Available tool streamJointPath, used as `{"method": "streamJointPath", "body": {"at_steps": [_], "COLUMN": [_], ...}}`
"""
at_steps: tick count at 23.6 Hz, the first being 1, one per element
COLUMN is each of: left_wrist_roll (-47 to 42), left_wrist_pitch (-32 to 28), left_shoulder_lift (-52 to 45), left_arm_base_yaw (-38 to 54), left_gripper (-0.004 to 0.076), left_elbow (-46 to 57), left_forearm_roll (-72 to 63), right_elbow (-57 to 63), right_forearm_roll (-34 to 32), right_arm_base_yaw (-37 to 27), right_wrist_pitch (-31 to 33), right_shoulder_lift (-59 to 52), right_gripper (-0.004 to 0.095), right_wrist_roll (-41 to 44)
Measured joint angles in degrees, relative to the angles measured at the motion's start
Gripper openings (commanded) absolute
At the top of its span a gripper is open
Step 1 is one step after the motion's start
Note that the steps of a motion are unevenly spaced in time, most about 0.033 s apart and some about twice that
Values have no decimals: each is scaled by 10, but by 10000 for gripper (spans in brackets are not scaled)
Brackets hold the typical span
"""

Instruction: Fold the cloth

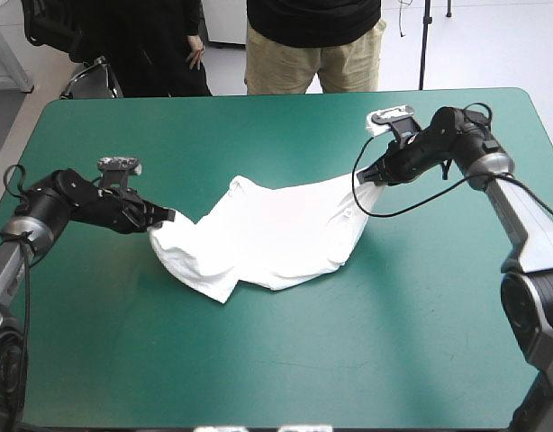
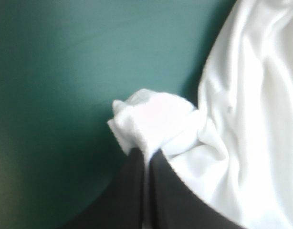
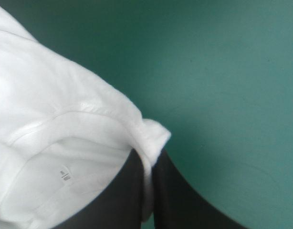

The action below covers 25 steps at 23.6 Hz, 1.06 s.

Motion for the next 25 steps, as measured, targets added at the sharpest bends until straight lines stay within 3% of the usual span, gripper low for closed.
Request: {"method": "streamJointPath", "body": {"at_steps": [7, 12, 17, 22, 25], "left_wrist_roll": [-24, -45, -55, -67, -68], "left_wrist_pitch": [107, 180, 222, 228, 228], "left_shoulder_lift": [-66, -124, -140, -161, -188], "left_arm_base_yaw": [0, 0, 0, 0, 0], "left_gripper": [-17, -17, -17, -17, -17], "left_elbow": [-149, -379, -569, -776, -818], "left_forearm_roll": [3, 4, 3, 35, 61], "right_elbow": [-2, -83, -164, -282, -332], "right_forearm_roll": [3, 3, 10, 12, 4], "right_arm_base_yaw": [1, 1, 1, 1, 1], "right_wrist_pitch": [26, 37, 49, 108, 130], "right_shoulder_lift": [-153, -299, -368, -445, -470], "right_gripper": [0, -4, -3, -3, -3], "right_wrist_roll": [-12, -24, -31, -41, -41]}}
